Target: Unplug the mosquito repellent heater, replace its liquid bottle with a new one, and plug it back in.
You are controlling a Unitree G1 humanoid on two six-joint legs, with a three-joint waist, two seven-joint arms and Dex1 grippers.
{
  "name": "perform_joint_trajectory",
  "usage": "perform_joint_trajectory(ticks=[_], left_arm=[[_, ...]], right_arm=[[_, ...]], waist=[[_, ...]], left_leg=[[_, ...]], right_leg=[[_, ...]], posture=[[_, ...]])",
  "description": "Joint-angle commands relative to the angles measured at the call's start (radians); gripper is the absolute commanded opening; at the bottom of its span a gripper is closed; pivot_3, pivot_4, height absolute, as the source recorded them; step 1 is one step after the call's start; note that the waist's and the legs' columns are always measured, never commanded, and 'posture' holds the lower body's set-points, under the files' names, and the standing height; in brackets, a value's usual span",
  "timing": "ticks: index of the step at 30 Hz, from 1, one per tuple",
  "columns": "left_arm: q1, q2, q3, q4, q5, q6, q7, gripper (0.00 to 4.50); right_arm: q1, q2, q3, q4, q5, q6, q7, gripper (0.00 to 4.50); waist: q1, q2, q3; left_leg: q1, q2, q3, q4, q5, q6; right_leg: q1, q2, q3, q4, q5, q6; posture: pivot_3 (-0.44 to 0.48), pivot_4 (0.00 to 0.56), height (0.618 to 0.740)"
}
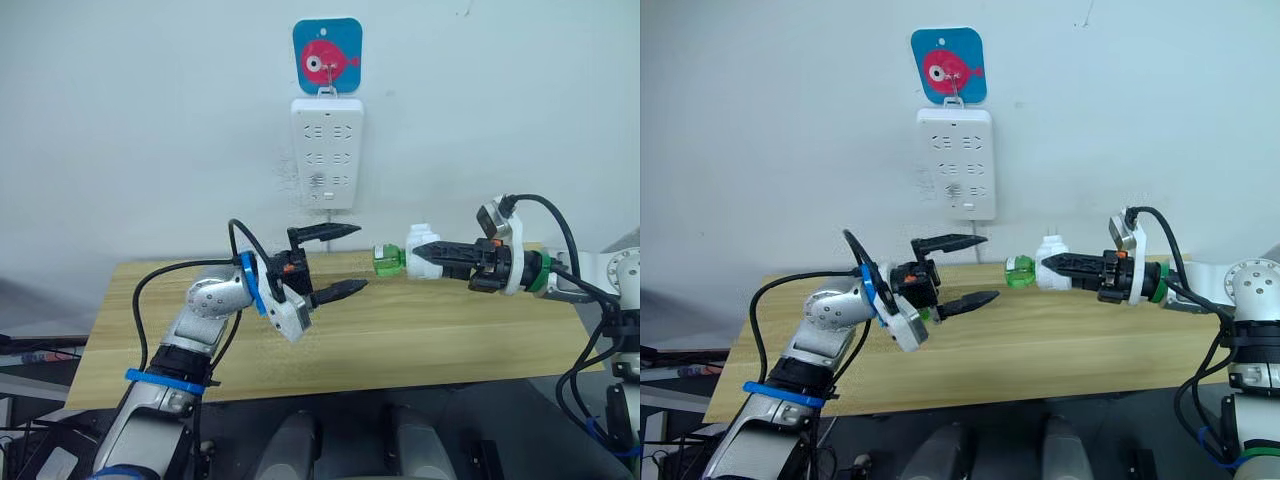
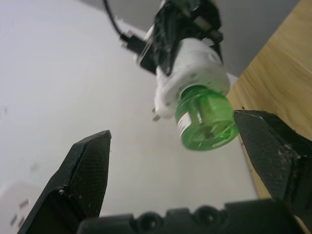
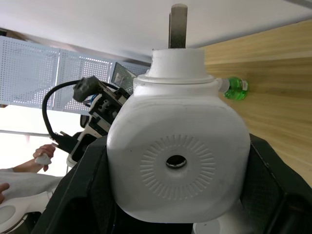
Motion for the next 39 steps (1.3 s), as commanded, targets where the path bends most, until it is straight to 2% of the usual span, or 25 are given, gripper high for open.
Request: perform_joint_trajectory(ticks=[1,7,11,15,19,24,27,29,30,32,33,34,36,38,39], left_arm=[[-0.041,-0.020,-0.006,0.077,0.101,-0.083,0.097,4.48],[-0.085,-0.045,-0.022,0.127,0.188,-0.117,0.210,4.48],[-0.088,-0.038,-0.044,0.132,0.197,-0.124,0.246,4.48],[-0.084,-0.022,-0.061,0.131,0.190,-0.121,0.266,3.60],[-0.086,-0.009,-0.087,0.126,0.171,-0.126,0.272,2.35],[-0.089,0.011,-0.146,0.133,0.039,-0.099,0.217,2.26],[-0.071,0.030,-0.205,0.077,-0.167,0.038,0.086,2.26],[-0.035,0.036,-0.216,-0.062,-0.402,0.364,-0.026,2.26],[-0.012,0.060,-0.221,-0.167,-0.551,0.582,-0.070,2.26],[0.015,0.099,-0.212,-0.313,-0.743,0.876,-0.111,2.26],[0.020,0.147,-0.199,-0.385,-0.912,1.097,-0.119,2.26],[0.023,0.178,-0.182,-0.432,-1.025,1.254,-0.122,2.26],[0.011,0.260,-0.126,-0.478,-1.361,1.594,-0.125,2.26],[-0.009,0.287,-0.064,-0.440,-1.547,1.781,-0.108,2.26],[-0.016,0.286,-0.035,-0.405,-1.599,1.846,-0.095,2.26]], right_arm=[[-0.025,0.003,-0.032,-0.039,0.039,0.015,0.006,2.98],[-0.014,0.008,-0.023,-0.082,0.103,0.008,-0.023,2.98],[0.000,0.005,-0.015,-0.098,0.129,-0.006,-0.048,2.98],[0.010,0.000,-0.010,-0.107,0.159,-0.017,-0.066,2.98],[0.018,-0.002,-0.001,-0.120,0.179,-0.025,-0.076,2.98],[0.028,-0.005,0.010,-0.136,0.189,-0.027,-0.080,2.98],[0.036,-0.018,0.014,-0.150,0.164,-0.011,-0.059,2.98],[0.048,-0.029,0.011,-0.156,0.136,-0.002,-0.037,2.98],[0.058,-0.037,0.010,-0.161,0.114,0.003,-0.021,2.98],[0.069,-0.046,0.008,-0.168,0.087,0.007,0.003,2.98],[0.079,-0.056,0.008,-0.184,0.062,0.012,0.021,2.98],[0.085,-0.063,0.008,-0.197,0.043,0.015,0.037,2.98],[0.093,-0.068,0.008,-0.204,0.034,0.014,0.047,2.98],[0.096,-0.069,0.007,-0.213,0.037,0.013,0.053,2.98],[0.096,-0.071,0.006,-0.221,0.039,0.014,0.055,2.98]], waist=[[-0.001,0.000,0.000],[-0.005,0.000,0.000],[-0.006,0.000,0.000],[-0.006,0.000,0.000],[-0.006,0.000,0.000],[-0.007,0.000,0.000],[-0.008,0.000,0.000],[-0.009,0.000,0.000],[-0.010,0.000,0.000],[-0.014,0.000,0.000],[-0.017,0.000,0.000],[-0.018,0.000,0.000],[-0.027,0.000,0.000],[-0.034,0.000,0.000],[-0.034,0.000,0.000]], left_leg=[[0.000,0.000,0.000,0.000,0.000,0.000],[0.000,0.000,0.000,0.000,0.000,0.001],[0.000,0.000,-0.001,0.000,0.000,0.001],[0.000,0.000,-0.001,0.000,0.000,0.001],[0.000,0.000,-0.001,0.000,0.000,0.001],[0.000,0.000,-0.001,0.000,0.000,0.001],[0.000,0.000,-0.001,0.000,0.000,0.001],[0.000,0.000,-0.001,0.000,0.000,0.001],[0.000,0.000,-0.001,0.000,0.000,0.001],[-0.001,0.000,-0.003,0.001,-0.002,0.005],[-0.001,0.000,-0.003,0.001,-0.002,0.005],[0.000,0.000,-0.003,0.001,-0.002,0.005],[0.000,0.001,-0.004,0.001,-0.002,0.005],[0.001,0.000,-0.005,0.001,-0.002,0.006],[0.001,0.000,-0.004,0.001,-0.002,0.006]], right_leg=[[0.000,0.000,0.000,0.000,0.000,0.000],[0.000,0.000,0.000,0.000,0.001,0.001],[0.000,0.000,0.000,0.000,0.001,0.001],[0.000,0.000,0.000,0.001,0.001,0.001],[0.000,0.000,0.000,0.001,0.001,0.001],[0.000,0.000,0.000,0.001,0.001,0.001],[0.000,0.000,0.000,0.001,0.001,0.001],[0.000,0.000,0.000,0.001,0.001,0.001],[0.000,0.000,0.000,0.001,0.001,0.001],[0.000,0.001,0.000,0.000,0.001,0.001],[0.000,0.001,-0.001,0.001,0.001,0.002],[0.000,0.001,0.000,0.001,0.001,0.001],[0.000,0.002,-0.001,0.002,0.000,0.001],[0.000,0.002,-0.001,0.003,0.000,0.002],[0.000,0.003,-0.001,0.003,0.000,0.002]], posture=[[0.078,0.201,0.740],[0.070,0.200,0.740],[0.060,0.201,0.740],[0.057,0.200,0.740],[0.057,0.201,0.740],[0.059,0.202,0.740],[0.066,0.204,0.740],[0.066,0.203,0.740],[0.066,0.203,0.740],[0.066,0.203,0.740],[0.072,0.198,0.740],[0.072,0.198,0.740],[0.072,0.198,0.740],[0.072,0.198,0.740],[0.072,0.198,0.740]])
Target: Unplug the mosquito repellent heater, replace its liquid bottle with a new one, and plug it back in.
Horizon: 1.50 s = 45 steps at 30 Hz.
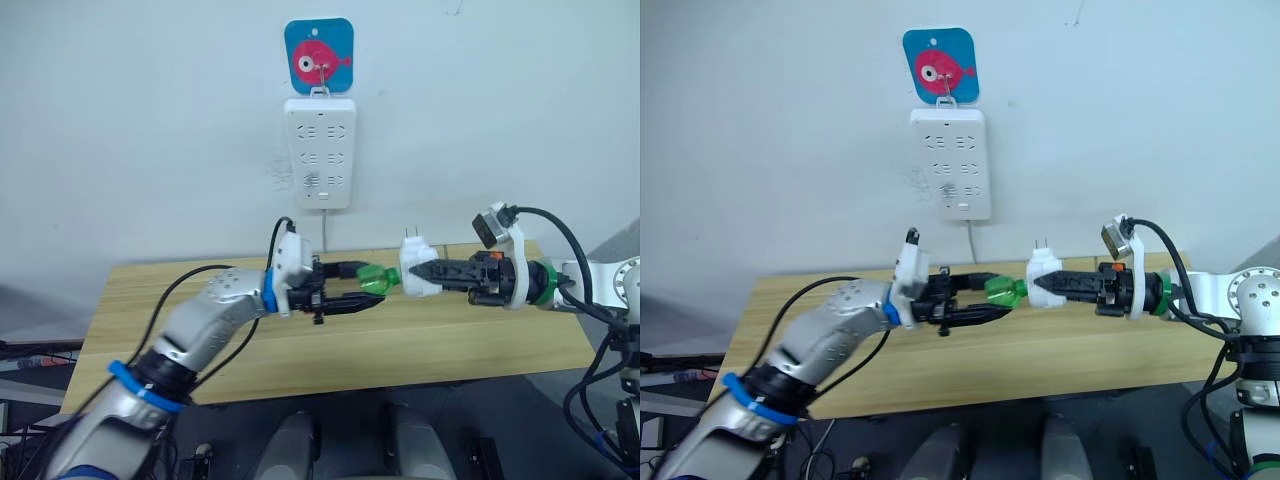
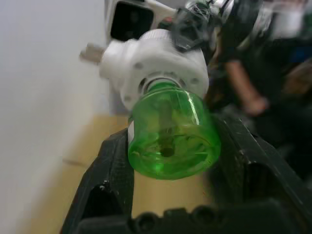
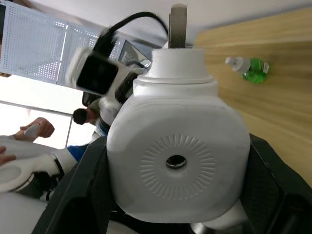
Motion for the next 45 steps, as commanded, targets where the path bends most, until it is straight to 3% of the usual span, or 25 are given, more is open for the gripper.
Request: perform_joint_trajectory(ticks=[1,3,8,13,17,22,36,45], left_arm=[[-0.042,-0.001,0.140,0.031,-0.286,0.263,0.015,2.26],[-0.034,-0.004,0.172,0.046,-0.293,0.331,0.015,2.26],[0.066,0.041,0.192,0.032,-0.148,0.387,-0.095,2.26],[0.146,0.049,0.241,0.021,-0.063,0.392,-0.128,2.26],[0.185,0.023,0.259,-0.014,-0.025,0.392,-0.129,2.26],[0.207,-0.009,0.274,-0.038,0.014,0.396,-0.116,2.26],[0.304,-0.019,0.302,-0.153,0.051,0.417,-0.108,2.26],[0.320,-0.017,0.321,-0.161,0.056,0.442,-0.091,2.26]], right_arm=[[0.004,-0.019,-0.004,-0.041,-0.003,0.010,0.010,2.98],[0.005,-0.026,-0.005,-0.047,-0.008,0.011,0.018,2.98],[0.022,-0.072,-0.034,-0.014,-0.140,-0.011,0.014,2.98],[0.028,-0.106,0.017,0.066,-0.500,-0.152,-0.003,2.98],[0.026,-0.149,0.223,0.124,-0.887,-0.343,0.038,2.98],[-0.012,-0.134,0.354,0.257,-1.154,-0.487,0.137,2.98],[-0.100,-0.022,0.395,0.559,-1.472,-0.589,0.336,2.98],[-0.145,0.012,0.351,0.658,-1.555,-0.571,0.378,2.98]], waist=[[-0.001,0.000,0.000],[-0.001,0.000,0.000],[0.001,0.000,0.000],[0.003,0.000,0.000],[0.005,0.000,0.000],[0.006,0.001,0.000],[0.022,0.001,0.000],[0.025,0.001,0.000]], left_leg=[[0.001,0.000,0.000,0.000,0.000,0.000],[0.001,0.000,0.001,0.000,0.000,0.000],[0.001,-0.001,0.004,0.000,0.002,-0.004],[0.001,-0.001,0.006,0.000,0.003,-0.005],[0.000,-0.001,0.007,0.000,0.003,-0.005],[0.000,-0.001,0.007,0.000,0.003,-0.005],[0.001,0.000,0.005,-0.001,0.003,-0.005],[0.001,0.000,0.004,-0.001,0.003,-0.005]], right_leg=[[0.000,0.000,0.000,0.000,0.000,0.000],[0.001,0.001,0.000,0.000,0.000,0.000],[0.000,0.001,0.001,-0.001,-0.001,-0.001],[0.001,0.001,0.001,-0.001,-0.001,-0.001],[0.000,0.001,0.000,-0.001,-0.001,-0.001],[0.000,-0.001,0.001,-0.001,0.000,-0.001],[0.000,-0.001,0.002,-0.002,0.000,-0.001],[0.000,-0.001,0.001,-0.002,0.000,-0.002]], posture=[[0.072,0.198,0.740],[0.075,0.187,0.740],[0.075,0.186,0.740],[0.075,0.183,0.740],[0.088,0.177,0.740],[0.102,0.180,0.740],[0.139,0.199,0.740],[0.154,0.208,0.740]])
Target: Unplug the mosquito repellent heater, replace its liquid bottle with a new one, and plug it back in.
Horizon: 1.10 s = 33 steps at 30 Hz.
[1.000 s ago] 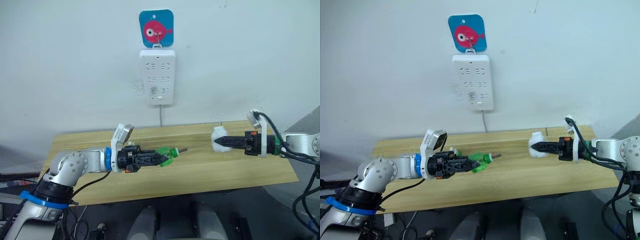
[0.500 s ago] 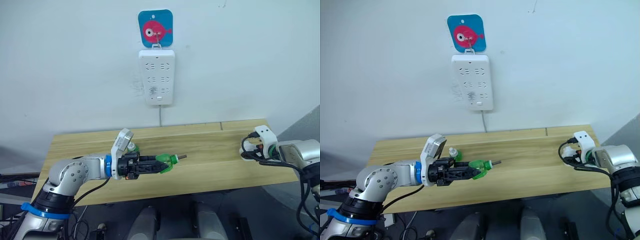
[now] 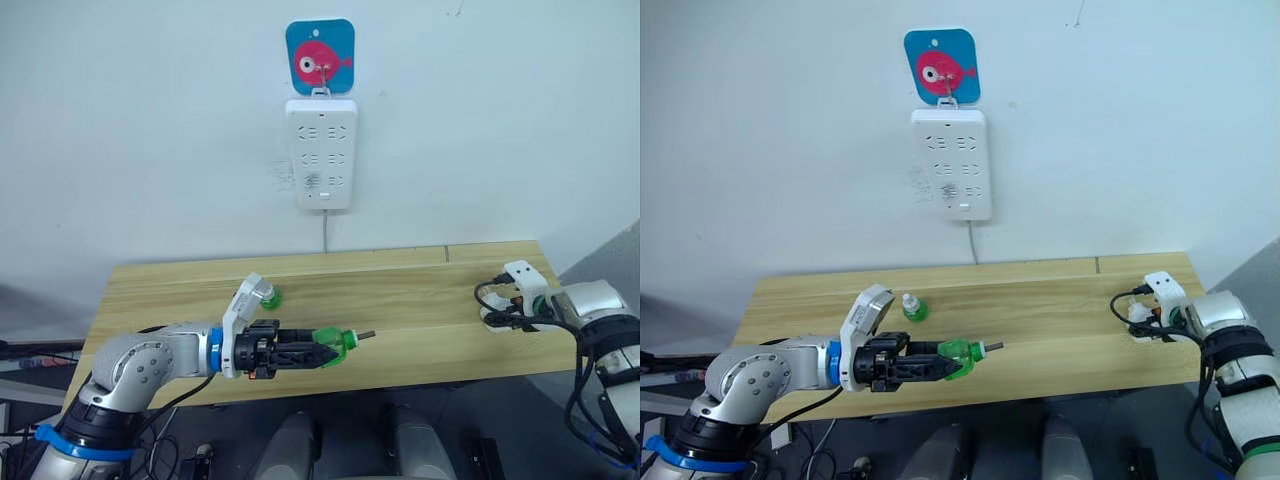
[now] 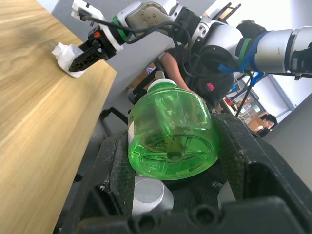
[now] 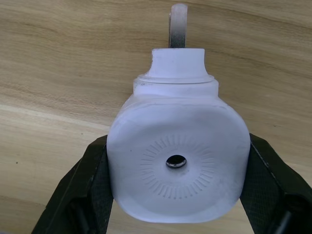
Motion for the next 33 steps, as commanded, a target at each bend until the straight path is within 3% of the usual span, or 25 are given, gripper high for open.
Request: perform_joint_trajectory(ticks=[1,2,6,7,14,16,19,21,23,28,30,33], left_arm=[[0.008,-0.001,0.027,-0.031,-0.010,0.014,0.006,2.26],[0.006,-0.006,0.027,-0.033,-0.012,0.018,0.010,2.26],[-0.002,-0.015,0.031,-0.035,-0.020,0.031,0.017,2.26],[-0.004,-0.016,0.032,-0.030,-0.016,0.031,0.013,2.26],[0.007,-0.048,0.025,-0.035,0.006,0.005,0.017,2.26],[0.007,-0.101,0.015,-0.040,0.107,-0.118,0.048,2.26],[-0.008,-0.225,-0.008,-0.025,0.312,-0.350,0.155,2.26],[-0.003,-0.278,-0.070,-0.014,0.517,-0.567,0.202,2.26],[0.009,-0.325,-0.111,0.003,0.654,-0.732,0.238,2.26],[0.010,-0.393,-0.145,0.032,0.776,-0.880,0.280,2.26],[-0.006,-0.409,-0.158,0.035,0.803,-0.908,0.284,2.26],[-0.012,-0.416,-0.173,0.019,0.817,-0.914,0.272,2.26]], right_arm=[[-0.013,-0.011,-0.030,0.002,-0.033,0.014,0.025,2.98],[-0.012,-0.009,-0.035,0.000,-0.037,0.019,0.028,2.98],[-0.004,-0.017,-0.065,-0.053,-0.033,0.061,0.051,4.33],[0.002,-0.035,-0.077,-0.090,-0.025,0.086,0.063,4.45],[0.070,-0.140,-0.189,-0.368,0.043,0.260,0.103,4.45],[0.100,-0.149,-0.248,-0.479,0.087,0.300,0.105,4.45],[0.124,-0.056,-0.467,-0.656,0.233,0.485,0.080,4.45],[0.137,0.113,-0.695,-0.799,0.386,0.672,0.043,4.45],[0.198,0.254,-0.823,-0.938,0.593,0.745,-0.044,4.45],[0.247,0.529,-0.922,-1.114,0.953,0.748,-0.401,4.45],[0.224,0.666,-0.955,-1.131,1.016,0.748,-0.557,4.45],[0.211,0.752,-0.964,-1.131,1.088,0.746,-0.718,4.45]], waist=[[0.000,0.000,0.000],[0.000,0.000,0.000],[0.000,0.000,0.000],[-0.001,0.000,0.000],[0.001,0.001,0.000],[0.001,0.001,0.000],[0.003,0.001,0.000],[0.002,0.000,-0.001],[0.005,0.001,-0.001],[0.014,0.001,-0.001],[0.009,0.001,-0.001],[0.007,0.003,-0.002]], left_leg=[[0.000,0.000,0.000,0.000,0.000,0.000],[0.000,0.000,0.000,0.000,0.000,0.000],[0.000,0.000,0.000,0.000,0.000,0.000],[0.000,0.000,0.000,0.000,0.000,0.000],[0.000,0.000,0.000,0.000,0.000,0.000],[0.000,0.000,0.000,0.000,0.000,0.000],[0.000,0.000,0.000,0.000,0.000,0.000],[0.000,0.001,0.001,0.000,0.000,0.000],[0.000,0.002,0.000,-0.001,0.000,-0.001],[-0.002,-0.001,-0.001,-0.001,0.000,0.000],[-0.001,-0.002,0.000,0.000,0.000,0.000],[0.000,0.000,-0.002,0.000,0.000,0.000]], right_leg=[[0.000,0.000,0.000,0.000,0.000,0.000],[0.000,0.000,0.000,0.000,0.000,0.000],[0.000,0.000,0.000,0.000,0.000,0.000],[0.000,0.000,0.000,0.000,0.000,0.000],[0.000,0.000,0.000,0.000,0.000,0.000],[0.000,0.000,0.000,0.000,0.000,0.000],[0.001,-0.001,0.000,-0.001,0.000,0.000],[0.001,-0.001,0.000,-0.001,0.001,-0.001],[0.001,0.000,-0.001,-0.001,0.001,-0.001],[-0.001,-0.002,0.000,-0.002,0.002,0.000],[0.000,-0.003,0.001,-0.002,0.003,0.001],[0.001,-0.001,-0.001,0.000,0.004,0.001]], posture=[[0.153,0.207,0.740],[0.151,0.206,0.740],[0.143,0.200,0.740],[0.140,0.199,0.740],[0.114,0.190,0.740],[0.106,0.191,0.740],[0.100,0.192,0.740],[0.092,0.191,0.740],[0.088,0.190,0.740],[0.082,0.190,0.740],[0.082,0.190,0.740],[0.084,0.189,0.740]])
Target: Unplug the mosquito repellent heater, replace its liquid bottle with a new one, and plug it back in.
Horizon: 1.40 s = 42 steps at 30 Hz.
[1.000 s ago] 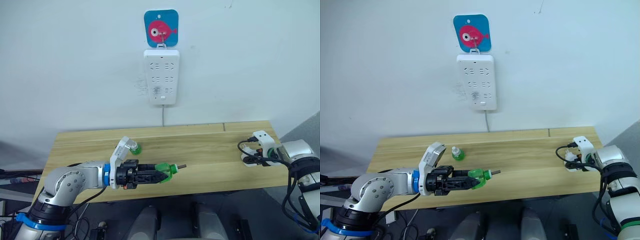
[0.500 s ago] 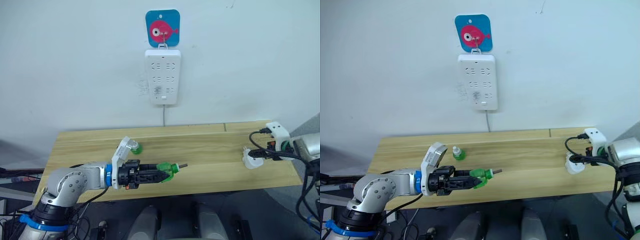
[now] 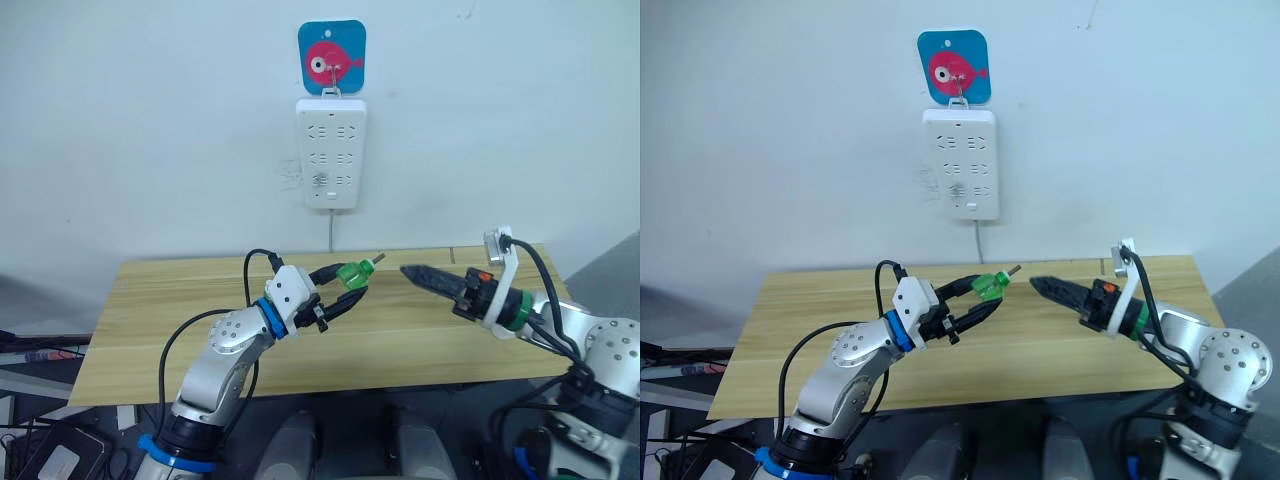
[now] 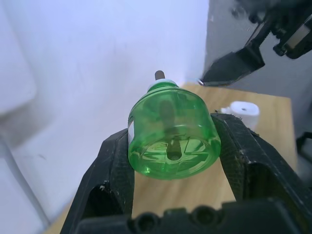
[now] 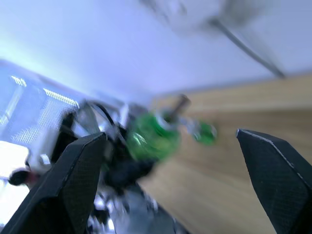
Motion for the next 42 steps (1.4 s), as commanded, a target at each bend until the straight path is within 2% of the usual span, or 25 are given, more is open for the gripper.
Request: perform_joint_trajectory(ticks=[1,5,8,15,18,26,27,33,35,40,42], left_arm=[[-0.008,-0.008,-0.020,-0.041,0.015,-0.031,-0.009,2.26],[0.004,0.004,-0.024,-0.066,0.008,-0.029,-0.023,2.26],[0.007,0.008,-0.024,-0.080,0.008,-0.032,-0.030,2.26],[0.012,0.009,-0.025,-0.097,0.007,-0.028,-0.027,2.26],[0.014,0.010,-0.026,-0.103,0.006,-0.023,-0.027,2.26],[0.019,0.001,-0.035,-0.110,0.007,-0.022,-0.024,2.26],[0.020,0.000,-0.037,-0.112,0.007,-0.022,-0.023,2.26],[0.027,0.001,-0.038,-0.114,-0.004,-0.017,-0.030,2.26],[0.026,0.005,-0.034,-0.111,-0.014,-0.007,-0.036,2.98],[0.017,0.026,0.004,-0.081,-0.025,0.010,-0.048,4.40],[0.010,0.040,0.013,-0.074,-0.020,0.011,-0.056,4.50]], right_arm=[[-0.013,0.043,-0.018,-0.022,0.130,-0.009,-0.191,4.45],[0.035,0.048,0.088,0.000,0.338,-0.136,-0.410,4.45],[0.084,-0.016,0.201,0.012,0.514,-0.271,-0.554,4.45],[0.150,-0.193,0.406,-0.002,0.749,-0.532,-0.688,4.45],[0.163,-0.249,0.466,-0.012,0.777,-0.587,-0.684,3.91],[0.188,-0.313,0.540,-0.030,0.780,-0.675,-0.624,1.03],[0.189,-0.314,0.544,-0.031,0.780,-0.685,-0.622,0.84],[0.189,-0.324,0.562,-0.033,0.780,-0.718,-0.615,0.84],[0.187,-0.329,0.563,-0.029,0.780,-0.724,-0.615,0.84],[0.190,-0.387,0.566,0.004,0.722,-0.737,-0.585,0.84],[0.197,-0.416,0.573,0.013,0.607,-0.730,-0.516,0.84]], waist=[[-0.002,0.002,-0.001],[-0.009,0.002,-0.001],[-0.013,0.003,-0.002],[-0.013,0.003,-0.002],[-0.013,0.003,-0.002],[-0.009,0.003,-0.002],[-0.009,0.003,-0.002],[-0.008,0.003,-0.002],[-0.008,0.003,-0.002],[-0.008,0.003,-0.002],[-0.008,0.003,-0.002]], left_leg=[[0.000,0.000,0.000,0.000,0.000,0.000],[0.000,0.000,0.000,0.000,0.001,-0.001],[0.000,0.000,0.000,0.000,0.001,-0.001],[0.001,0.000,0.001,0.000,-0.001,0.003],[0.001,0.000,0.001,0.000,-0.001,0.003],[0.001,0.001,0.001,0.000,-0.001,0.003],[0.001,0.001,0.001,0.000,-0.001,0.003],[0.001,0.001,0.001,0.000,-0.001,0.003],[0.001,0.001,0.001,0.000,-0.001,0.003],[0.001,0.000,0.001,0.000,-0.001,0.003],[0.001,0.000,0.001,0.000,-0.001,0.003]], right_leg=[[0.000,0.000,0.000,0.001,0.000,0.000],[-0.001,0.000,0.000,0.001,0.000,0.000],[-0.001,0.001,0.000,0.000,-0.001,-0.001],[0.000,0.002,0.000,0.000,-0.001,0.000],[0.000,0.002,0.000,0.000,-0.001,-0.001],[0.000,0.002,0.000,0.000,-0.001,0.000],[0.000,0.002,0.000,0.000,-0.001,0.000],[0.000,0.002,0.000,0.000,-0.001,0.000],[0.000,0.002,0.000,0.000,-0.001,0.000],[0.000,0.002,0.000,0.000,-0.001,0.000],[0.001,0.002,0.000,0.000,-0.001,0.000]], posture=[[0.084,0.189,0.740],[0.087,0.189,0.740],[0.094,0.189,0.740],[0.102,0.188,0.740],[0.104,0.191,0.740],[0.109,0.195,0.740],[0.109,0.195,0.740],[0.110,0.197,0.740],[0.110,0.197,0.740],[0.116,0.201,0.740],[0.116,0.201,0.740]])
